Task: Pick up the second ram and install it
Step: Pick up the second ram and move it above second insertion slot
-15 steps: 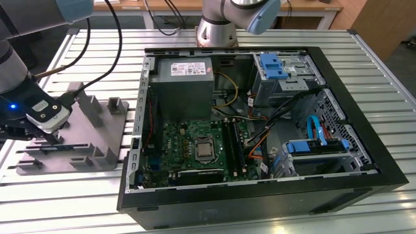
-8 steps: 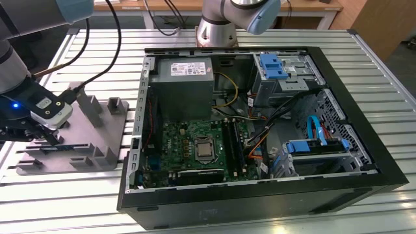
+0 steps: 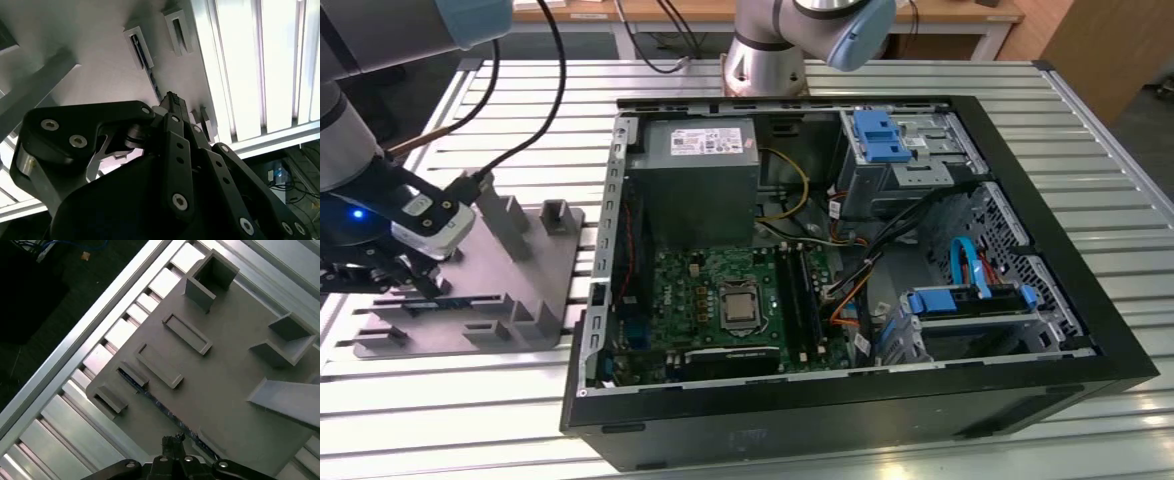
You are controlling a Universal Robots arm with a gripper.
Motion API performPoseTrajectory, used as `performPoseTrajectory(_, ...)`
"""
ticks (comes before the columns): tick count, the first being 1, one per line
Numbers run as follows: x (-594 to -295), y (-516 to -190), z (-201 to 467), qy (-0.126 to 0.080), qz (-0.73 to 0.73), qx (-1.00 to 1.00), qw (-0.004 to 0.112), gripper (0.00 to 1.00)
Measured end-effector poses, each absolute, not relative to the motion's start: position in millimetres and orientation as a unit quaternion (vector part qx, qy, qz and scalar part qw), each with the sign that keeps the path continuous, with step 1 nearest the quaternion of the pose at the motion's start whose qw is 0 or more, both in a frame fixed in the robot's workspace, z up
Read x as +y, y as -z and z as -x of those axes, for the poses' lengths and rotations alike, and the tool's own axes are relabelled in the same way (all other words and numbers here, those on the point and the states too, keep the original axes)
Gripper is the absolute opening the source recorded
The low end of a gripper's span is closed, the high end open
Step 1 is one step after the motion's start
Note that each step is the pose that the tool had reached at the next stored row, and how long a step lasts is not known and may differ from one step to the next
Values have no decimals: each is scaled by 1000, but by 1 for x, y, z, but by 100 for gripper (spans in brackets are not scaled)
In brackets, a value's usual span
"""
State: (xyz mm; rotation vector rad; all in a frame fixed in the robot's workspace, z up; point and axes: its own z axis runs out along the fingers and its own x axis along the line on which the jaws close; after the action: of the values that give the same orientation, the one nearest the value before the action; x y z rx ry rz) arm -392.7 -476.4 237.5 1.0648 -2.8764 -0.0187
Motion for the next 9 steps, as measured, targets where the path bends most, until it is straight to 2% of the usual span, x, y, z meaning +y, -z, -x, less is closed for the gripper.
performPoseTrajectory(9, -476, -237, 393, 4, -396, -917, 37, 10)
